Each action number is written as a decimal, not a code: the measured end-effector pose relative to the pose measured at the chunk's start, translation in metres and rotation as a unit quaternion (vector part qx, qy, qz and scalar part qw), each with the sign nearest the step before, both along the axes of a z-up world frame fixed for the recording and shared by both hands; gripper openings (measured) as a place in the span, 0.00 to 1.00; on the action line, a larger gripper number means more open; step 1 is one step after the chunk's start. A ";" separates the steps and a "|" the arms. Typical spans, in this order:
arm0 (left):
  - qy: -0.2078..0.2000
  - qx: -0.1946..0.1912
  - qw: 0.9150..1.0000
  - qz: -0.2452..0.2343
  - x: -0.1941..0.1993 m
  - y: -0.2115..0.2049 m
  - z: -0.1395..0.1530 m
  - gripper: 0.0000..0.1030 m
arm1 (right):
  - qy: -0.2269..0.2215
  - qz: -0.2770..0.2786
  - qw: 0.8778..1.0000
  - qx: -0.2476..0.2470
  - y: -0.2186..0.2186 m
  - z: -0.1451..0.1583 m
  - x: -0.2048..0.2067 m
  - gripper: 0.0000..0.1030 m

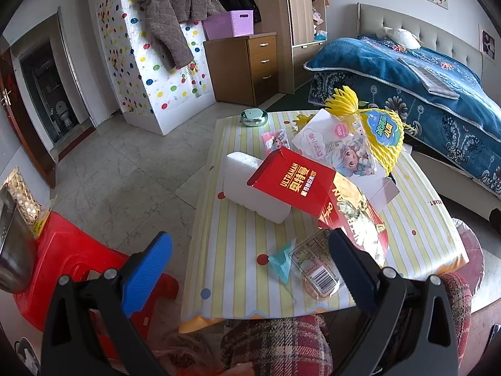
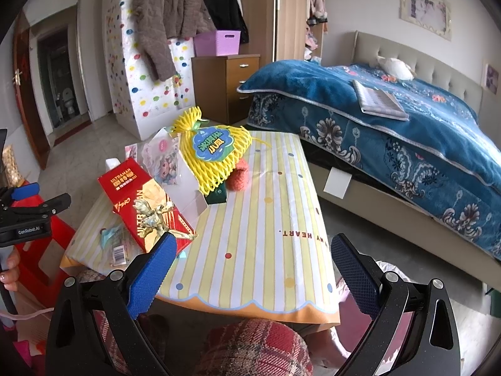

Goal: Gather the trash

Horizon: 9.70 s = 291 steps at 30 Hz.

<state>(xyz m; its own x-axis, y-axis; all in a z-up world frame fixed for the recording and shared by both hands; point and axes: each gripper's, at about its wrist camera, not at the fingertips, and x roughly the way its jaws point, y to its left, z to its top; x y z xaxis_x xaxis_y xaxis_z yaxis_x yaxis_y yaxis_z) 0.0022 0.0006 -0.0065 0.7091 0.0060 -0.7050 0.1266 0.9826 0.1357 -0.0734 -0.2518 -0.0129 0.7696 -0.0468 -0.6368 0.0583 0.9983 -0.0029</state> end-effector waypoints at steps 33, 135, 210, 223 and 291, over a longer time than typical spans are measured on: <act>0.002 0.001 1.000 -0.001 0.000 0.001 0.003 0.94 | 0.004 -0.003 1.000 0.003 -0.004 0.002 0.002 0.95; 0.067 -0.019 0.997 0.020 0.081 0.031 -0.097 0.94 | -0.033 0.030 0.998 0.040 0.041 -0.029 0.051 0.01; -0.070 -0.084 0.976 -0.186 0.031 -0.107 0.014 0.61 | -0.054 -0.088 0.992 0.076 -0.072 -0.015 -0.026 0.01; 0.040 -0.107 0.934 -0.338 -0.013 -0.299 -0.057 0.62 | -0.017 -0.294 0.954 0.049 -0.196 -0.056 -0.100 0.01; -0.009 -0.038 0.997 0.059 0.040 0.055 -0.070 0.89 | 0.047 0.137 0.987 0.073 0.102 -0.080 0.063 0.69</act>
<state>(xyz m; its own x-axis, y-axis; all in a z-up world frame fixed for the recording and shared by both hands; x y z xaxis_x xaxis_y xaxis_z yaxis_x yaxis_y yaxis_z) 0.0422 0.0557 -0.0763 0.7186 0.0363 -0.6944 0.0080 0.9981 0.0605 -0.0107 -0.1501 -0.0925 0.6785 0.2527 -0.6898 -0.2071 0.9667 0.1504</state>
